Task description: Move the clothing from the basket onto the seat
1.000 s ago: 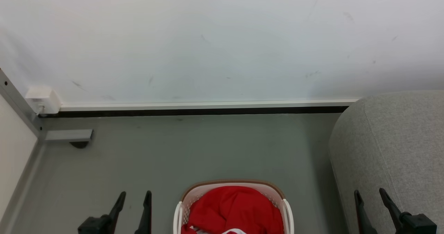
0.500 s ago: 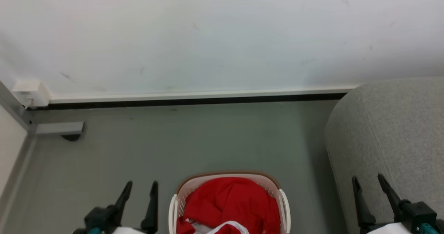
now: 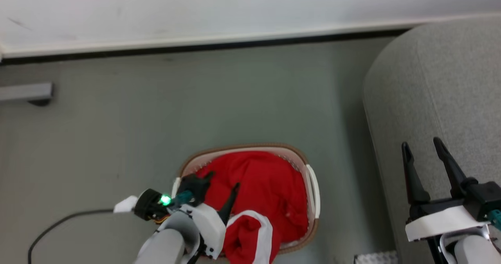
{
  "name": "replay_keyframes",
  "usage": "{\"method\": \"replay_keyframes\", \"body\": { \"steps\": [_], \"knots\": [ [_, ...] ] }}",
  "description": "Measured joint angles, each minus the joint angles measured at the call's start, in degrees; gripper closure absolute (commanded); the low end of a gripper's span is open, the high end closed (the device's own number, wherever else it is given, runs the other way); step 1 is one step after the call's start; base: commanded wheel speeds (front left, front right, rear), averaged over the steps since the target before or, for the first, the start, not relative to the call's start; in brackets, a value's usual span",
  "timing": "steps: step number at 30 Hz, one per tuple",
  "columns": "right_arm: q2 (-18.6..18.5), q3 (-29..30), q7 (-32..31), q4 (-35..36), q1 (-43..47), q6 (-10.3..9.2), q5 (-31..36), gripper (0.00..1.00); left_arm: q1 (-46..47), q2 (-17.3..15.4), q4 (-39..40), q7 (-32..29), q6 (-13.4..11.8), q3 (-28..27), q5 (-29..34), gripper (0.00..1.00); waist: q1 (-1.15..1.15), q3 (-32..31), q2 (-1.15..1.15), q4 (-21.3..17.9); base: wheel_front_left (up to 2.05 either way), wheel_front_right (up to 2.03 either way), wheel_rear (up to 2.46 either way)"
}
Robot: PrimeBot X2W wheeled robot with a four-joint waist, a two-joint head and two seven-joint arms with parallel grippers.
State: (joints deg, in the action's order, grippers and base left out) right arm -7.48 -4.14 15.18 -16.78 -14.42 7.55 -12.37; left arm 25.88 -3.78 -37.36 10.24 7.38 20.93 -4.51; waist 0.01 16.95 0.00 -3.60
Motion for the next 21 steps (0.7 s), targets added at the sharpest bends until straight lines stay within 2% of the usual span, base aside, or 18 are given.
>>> {"method": "replay_keyframes", "body": {
  "steps": [2,9,12,17,21],
  "knots": [
    [-0.12,-0.81,0.00,1.03,-1.66,0.00,-0.25,0.00,3.54,-0.67,-5.67,-3.48,0.00,4.38,0.33,0.00,0.00,3.31,0.00,-1.07,0.00,0.00,0.00],
    [0.08,-1.74,0.00,2.79,-3.36,0.00,-0.09,0.00,7.06,-2.48,-14.22,-9.89,0.00,11.01,-1.22,0.00,0.00,8.51,0.00,-3.90,0.00,0.00,0.00],
    [0.40,-2.23,0.00,3.58,-3.93,0.00,0.13,0.00,8.73,-3.24,-16.90,-12.38,0.00,13.57,-4.23,0.00,0.00,10.62,0.00,-5.15,0.00,0.00,0.00],
    [1.03,-3.07,0.00,4.76,-5.81,0.00,0.22,0.00,12.00,-4.65,-19.23,-13.92,0.13,16.90,-7.20,0.00,0.00,14.26,0.00,-6.81,0.00,0.00,0.00],
    [1.67,-3.37,0.00,5.77,-7.12,0.00,0.22,0.00,15.56,-5.05,-20.92,-14.01,0.14,17.28,-8.04,0.00,0.00,17.70,0.00,-7.74,0.00,0.00,0.00]
  ]
}}
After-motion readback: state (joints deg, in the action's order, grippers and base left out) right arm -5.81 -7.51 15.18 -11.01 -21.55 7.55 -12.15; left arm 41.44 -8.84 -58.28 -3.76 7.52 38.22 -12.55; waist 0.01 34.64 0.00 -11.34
